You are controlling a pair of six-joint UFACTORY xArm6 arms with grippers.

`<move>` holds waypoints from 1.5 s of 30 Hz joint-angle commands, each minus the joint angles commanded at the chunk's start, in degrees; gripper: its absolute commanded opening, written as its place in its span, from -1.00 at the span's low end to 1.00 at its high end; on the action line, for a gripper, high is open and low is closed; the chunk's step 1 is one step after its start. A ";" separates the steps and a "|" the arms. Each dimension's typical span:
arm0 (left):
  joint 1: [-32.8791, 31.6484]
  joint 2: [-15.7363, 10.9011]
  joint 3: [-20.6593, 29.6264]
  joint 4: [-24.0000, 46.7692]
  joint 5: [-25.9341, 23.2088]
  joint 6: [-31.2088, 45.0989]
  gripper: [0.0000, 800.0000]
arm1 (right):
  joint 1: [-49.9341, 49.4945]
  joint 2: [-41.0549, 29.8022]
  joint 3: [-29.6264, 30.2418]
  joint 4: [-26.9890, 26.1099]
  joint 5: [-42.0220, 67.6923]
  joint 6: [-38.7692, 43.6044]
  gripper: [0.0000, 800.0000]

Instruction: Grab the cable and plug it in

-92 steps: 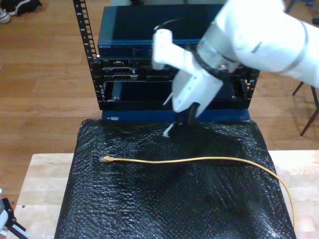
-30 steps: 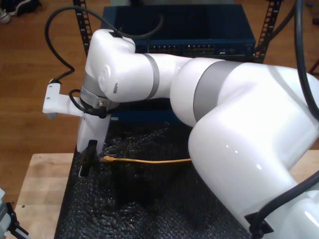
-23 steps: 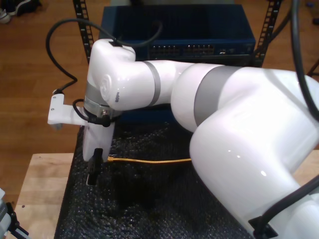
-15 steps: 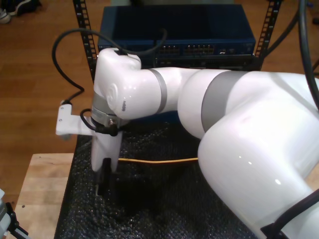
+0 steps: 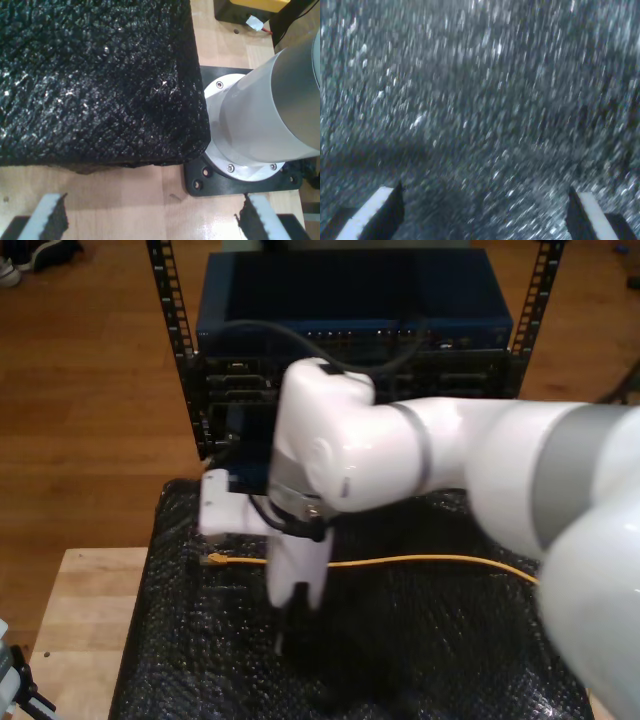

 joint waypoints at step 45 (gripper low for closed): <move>-0.18 3.25 0.18 0.00 -4.22 -0.09 1.00 | 2.46 26.73 -31.56 0.09 6.07 4.40 1.00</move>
